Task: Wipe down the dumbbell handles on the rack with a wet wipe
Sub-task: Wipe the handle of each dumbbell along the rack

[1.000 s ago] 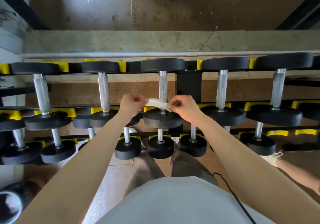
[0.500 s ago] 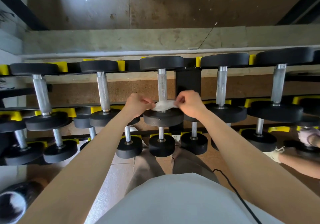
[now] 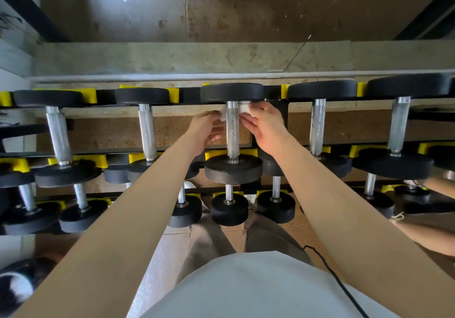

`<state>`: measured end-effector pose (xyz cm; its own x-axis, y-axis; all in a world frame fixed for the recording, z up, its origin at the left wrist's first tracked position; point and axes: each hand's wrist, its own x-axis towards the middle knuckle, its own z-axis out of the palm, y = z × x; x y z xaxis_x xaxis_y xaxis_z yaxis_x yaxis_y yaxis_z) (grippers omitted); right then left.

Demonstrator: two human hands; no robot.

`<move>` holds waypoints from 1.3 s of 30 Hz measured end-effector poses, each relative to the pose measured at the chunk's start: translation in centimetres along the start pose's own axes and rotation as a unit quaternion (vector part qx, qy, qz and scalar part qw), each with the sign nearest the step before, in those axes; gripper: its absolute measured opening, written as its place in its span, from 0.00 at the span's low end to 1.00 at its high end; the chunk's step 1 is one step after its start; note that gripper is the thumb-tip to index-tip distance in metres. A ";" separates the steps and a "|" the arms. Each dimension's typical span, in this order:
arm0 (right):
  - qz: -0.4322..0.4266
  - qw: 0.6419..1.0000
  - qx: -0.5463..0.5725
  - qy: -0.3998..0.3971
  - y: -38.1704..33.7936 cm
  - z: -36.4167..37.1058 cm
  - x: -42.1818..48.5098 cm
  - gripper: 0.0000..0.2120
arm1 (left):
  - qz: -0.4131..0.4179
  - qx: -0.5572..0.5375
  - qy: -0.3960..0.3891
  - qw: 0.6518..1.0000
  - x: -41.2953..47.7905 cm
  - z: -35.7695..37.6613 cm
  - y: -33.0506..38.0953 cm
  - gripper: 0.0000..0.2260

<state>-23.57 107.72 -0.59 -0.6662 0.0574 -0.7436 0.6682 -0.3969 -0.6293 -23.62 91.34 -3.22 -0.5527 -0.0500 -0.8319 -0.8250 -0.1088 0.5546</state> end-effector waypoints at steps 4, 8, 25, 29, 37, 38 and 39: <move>0.032 0.997 0.069 -0.003 1.1 1.3 0.6 0.05 | -0.014 -0.117 -0.044 0.992 0.0 0.5 0.1 0.10; 0.040 0.999 0.003 0.032 1.5 1.6 1.3 0.08 | 0.045 -0.171 0.038 0.984 -0.6 -0.4 -0.1 0.08; -0.091 0.957 -0.263 0.084 2.2 -1.0 0.2 0.13 | 0.165 0.087 0.087 0.979 -3.2 -1.3 -3.7 0.04; -0.122 0.945 -0.279 0.122 2.6 -3.1 -0.3 0.11 | 0.141 0.172 0.059 0.973 -2.7 0.2 -3.8 0.06; -0.052 0.904 -0.423 0.022 4.6 -3.2 -0.6 0.06 | 0.126 0.237 0.058 0.962 -4.0 -3.7 -4.5 0.05; -0.055 0.898 -0.435 0.030 4.4 -3.3 -0.7 0.05 | 0.123 0.244 0.054 0.960 -4.0 -3.6 -4.7 0.06; -0.060 0.891 -0.447 0.043 4.1 -3.7 -0.8 0.06 | 0.121 0.259 0.045 0.957 -3.9 -3.2 -4.8 0.06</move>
<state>-19.10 109.48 -3.41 -0.7480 0.1365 -0.6495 0.6171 0.5032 -0.6049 -17.12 88.91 -2.65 -0.7413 -0.0987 -0.6638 -0.6352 0.4224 0.6466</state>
